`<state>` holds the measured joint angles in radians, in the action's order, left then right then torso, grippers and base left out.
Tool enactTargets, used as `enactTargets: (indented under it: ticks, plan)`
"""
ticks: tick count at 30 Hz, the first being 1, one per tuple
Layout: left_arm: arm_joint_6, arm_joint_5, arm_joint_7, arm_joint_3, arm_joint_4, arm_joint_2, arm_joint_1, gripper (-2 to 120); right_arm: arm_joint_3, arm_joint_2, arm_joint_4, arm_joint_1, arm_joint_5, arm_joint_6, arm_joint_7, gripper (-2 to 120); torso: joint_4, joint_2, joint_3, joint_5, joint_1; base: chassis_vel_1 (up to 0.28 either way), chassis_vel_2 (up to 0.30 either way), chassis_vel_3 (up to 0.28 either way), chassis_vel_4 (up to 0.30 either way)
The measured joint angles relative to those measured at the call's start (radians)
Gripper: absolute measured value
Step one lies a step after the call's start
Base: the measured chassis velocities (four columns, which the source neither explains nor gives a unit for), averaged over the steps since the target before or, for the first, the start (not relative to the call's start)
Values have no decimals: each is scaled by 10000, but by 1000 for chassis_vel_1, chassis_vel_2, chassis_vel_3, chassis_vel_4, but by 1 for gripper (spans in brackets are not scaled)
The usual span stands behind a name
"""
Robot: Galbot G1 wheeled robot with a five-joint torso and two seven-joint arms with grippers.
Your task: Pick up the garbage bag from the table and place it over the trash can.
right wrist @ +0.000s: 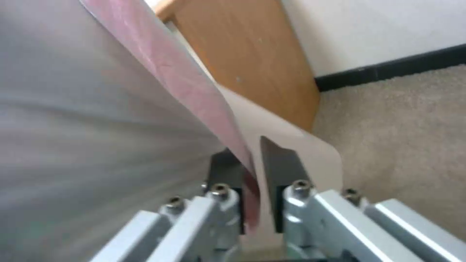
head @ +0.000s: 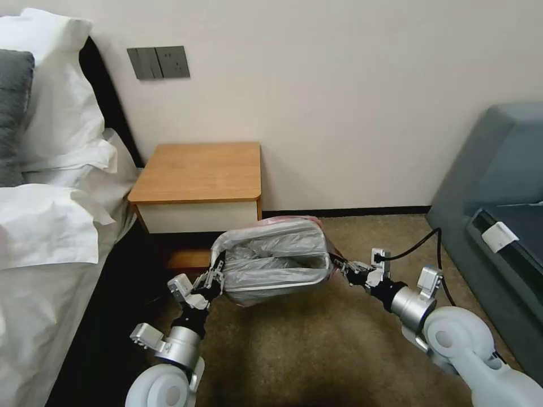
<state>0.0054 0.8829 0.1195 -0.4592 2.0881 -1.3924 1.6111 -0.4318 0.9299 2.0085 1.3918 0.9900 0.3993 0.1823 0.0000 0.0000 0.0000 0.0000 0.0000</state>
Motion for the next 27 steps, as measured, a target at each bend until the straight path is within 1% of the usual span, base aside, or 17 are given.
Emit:
enactTargets:
  ticks: [3,5,6,8,10,11,12,13,15,16,17,20,22,23,24,25,27]
  plan:
    - [0,42,-42,-25,0,-3,-32,9,-74,-87,-10,198,-196,-68,209,21,0,0,0,0,-1,0,0,0,0]
    - [0,89,-88,-42,-27,-3,-80,9,-191,-142,-64,386,-451,-287,689,32,0,0,0,0,0,0,0,0,0]
    - [0,89,-88,-42,-27,-3,-80,9,-191,-142,-64,386,-451,-287,689,32,0,0,0,0,0,0,0,0,0]
    - [0,118,-107,-46,-69,7,-91,9,-260,-149,-161,446,-698,-686,1098,40,0,0,0,0,0,0,0,0,0]
    - [0,125,-110,-47,-71,9,-91,9,-265,-149,-167,449,-712,-721,1128,41,0,0,0,0,0,0,0,0,0]
    - [0,212,-176,-54,-78,21,-90,9,-341,-161,-184,495,-863,-969,1409,51,1,0,0,0,0,0,0,0,0]
    - [7,271,-215,-63,-81,28,-95,9,-434,-189,-171,576,-1053,-1096,1547,55,2,0,0,0,0,0,0,0,0]
    - [7,271,-215,-63,-81,28,-95,9,-434,-189,-171,576,-1053,-1096,1547,55,2,0,0,0,0,0,0,0,0]
    - [17,322,-260,-79,-113,48,-130,9,-735,-256,3,863,-1458,-1410,1908,68,1,0,0,0,-1,0,0,0,0]
    - [17,340,-279,-88,-132,59,-141,9,-892,-279,123,1001,-1580,-1514,2058,70,-1,0,0,0,0,0,0,0,0]
    - [17,340,-279,-88,-132,59,-141,9,-892,-279,123,1001,-1580,-1514,2058,70,-1,0,0,0,0,0,0,0,0]
    - [40,370,-376,-91,-188,69,-174,9,-1422,-368,523,1546,-1989,-1780,2366,86,1,0,0,-1,0,0,0,0,0]
    - [40,367,-406,-93,-219,62,-182,9,-1625,-391,631,1749,-2147,-1835,2427,89,0,0,0,0,-1,0,0,0,0]
    - [40,312,-432,-93,-254,55,-184,9,-1934,-410,779,2065,-2281,-1912,2492,95,0,0,0,-1,0,0,0,0,0]
    - [29,204,-433,-92,-287,54,-180,9,-2155,-418,896,2258,-2331,-1971,2510,98,-2,0,-1,0,0,0,0,0,0]
    - [29,204,-433,-92,-287,54,-180,9,-2155,-418,896,2258,-2331,-1971,2510,98,-2,0,-1,0,0,0,0,0,0]
    - [-39,-159,-409,-48,-412,54,-170,9,-2670,-565,1347,2355,-2364,-2019,2471,100,-3,0,-1,1,0,0,0,0,0]
